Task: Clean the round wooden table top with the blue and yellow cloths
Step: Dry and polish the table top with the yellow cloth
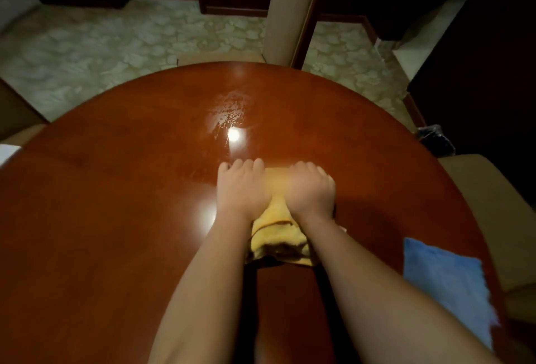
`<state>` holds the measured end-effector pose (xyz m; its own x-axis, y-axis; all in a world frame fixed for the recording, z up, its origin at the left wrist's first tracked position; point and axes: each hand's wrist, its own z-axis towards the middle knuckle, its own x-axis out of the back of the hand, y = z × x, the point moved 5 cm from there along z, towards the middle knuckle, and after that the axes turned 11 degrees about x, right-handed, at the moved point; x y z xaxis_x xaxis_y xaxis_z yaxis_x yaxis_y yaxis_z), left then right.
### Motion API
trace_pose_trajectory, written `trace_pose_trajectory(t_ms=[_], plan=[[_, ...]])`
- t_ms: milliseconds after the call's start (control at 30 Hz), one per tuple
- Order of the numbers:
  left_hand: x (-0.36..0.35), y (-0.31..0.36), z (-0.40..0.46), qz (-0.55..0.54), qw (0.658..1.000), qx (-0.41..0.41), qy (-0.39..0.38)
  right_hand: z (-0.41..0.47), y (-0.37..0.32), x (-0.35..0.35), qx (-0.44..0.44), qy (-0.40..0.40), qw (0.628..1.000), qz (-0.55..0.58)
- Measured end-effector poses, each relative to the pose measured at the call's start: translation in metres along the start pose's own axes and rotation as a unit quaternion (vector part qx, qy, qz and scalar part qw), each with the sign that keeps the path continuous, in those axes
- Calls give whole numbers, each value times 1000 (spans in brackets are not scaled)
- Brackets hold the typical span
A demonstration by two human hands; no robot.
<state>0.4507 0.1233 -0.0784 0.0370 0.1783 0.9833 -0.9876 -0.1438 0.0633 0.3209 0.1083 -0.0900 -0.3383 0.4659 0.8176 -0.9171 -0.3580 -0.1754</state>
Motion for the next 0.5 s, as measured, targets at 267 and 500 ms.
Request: trace_pose_trajectory(t_ms=[267,500], plan=[[21,14,-118,-19,997,33,-74,-99,-12,65,3,-120,993,9],[37,18,-199,-65,995,57,-45,-162,-22,112,-11,-118,992,33]])
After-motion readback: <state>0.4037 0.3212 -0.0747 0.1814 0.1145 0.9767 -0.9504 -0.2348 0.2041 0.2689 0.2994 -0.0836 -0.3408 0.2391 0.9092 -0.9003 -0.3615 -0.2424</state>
